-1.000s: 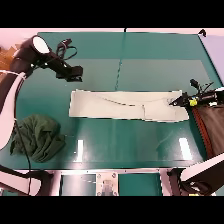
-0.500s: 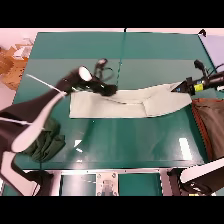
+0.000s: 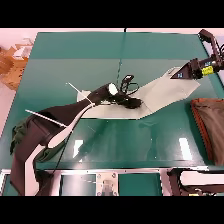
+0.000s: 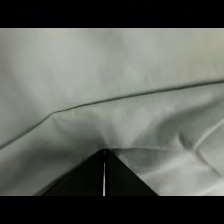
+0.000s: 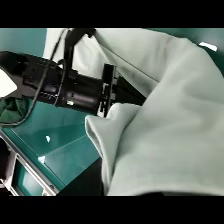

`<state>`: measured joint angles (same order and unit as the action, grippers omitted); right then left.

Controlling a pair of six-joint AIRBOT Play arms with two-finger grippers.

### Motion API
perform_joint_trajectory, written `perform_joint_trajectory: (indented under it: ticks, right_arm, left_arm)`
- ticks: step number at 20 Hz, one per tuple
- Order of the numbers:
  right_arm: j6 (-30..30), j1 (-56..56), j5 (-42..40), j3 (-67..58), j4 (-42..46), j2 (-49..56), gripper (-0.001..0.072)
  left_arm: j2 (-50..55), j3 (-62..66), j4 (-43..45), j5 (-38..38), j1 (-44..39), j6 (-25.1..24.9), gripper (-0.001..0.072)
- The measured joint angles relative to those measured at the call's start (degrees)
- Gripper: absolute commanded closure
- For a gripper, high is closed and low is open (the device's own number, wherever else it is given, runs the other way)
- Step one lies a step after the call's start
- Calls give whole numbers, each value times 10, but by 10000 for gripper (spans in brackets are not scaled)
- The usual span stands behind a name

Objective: Fold the shirts.

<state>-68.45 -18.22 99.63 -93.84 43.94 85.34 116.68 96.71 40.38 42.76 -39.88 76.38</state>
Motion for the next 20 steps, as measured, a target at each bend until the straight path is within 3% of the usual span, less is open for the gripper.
perform_joint_trajectory:
  ticks: [3,7,12,17,18,20]
  right_arm:
    - [-3,4,0,-3,0,-9,696]
    - [-7,13,-10,-5,-1,-12,696]
    - [-33,99,-55,-5,-10,-10,695]
    - [-62,293,-194,0,-12,37,695]
    - [-66,343,-242,1,-15,58,671]
    - [-72,439,-355,2,-35,109,267]
  left_arm:
    - [5,14,0,14,4,-2,684]
    - [8,93,25,166,66,3,685]
    - [-20,199,162,422,191,54,685]
    - [-94,212,314,493,306,72,684]
    - [-105,212,334,501,323,73,684]
    - [-129,211,362,508,355,74,684]
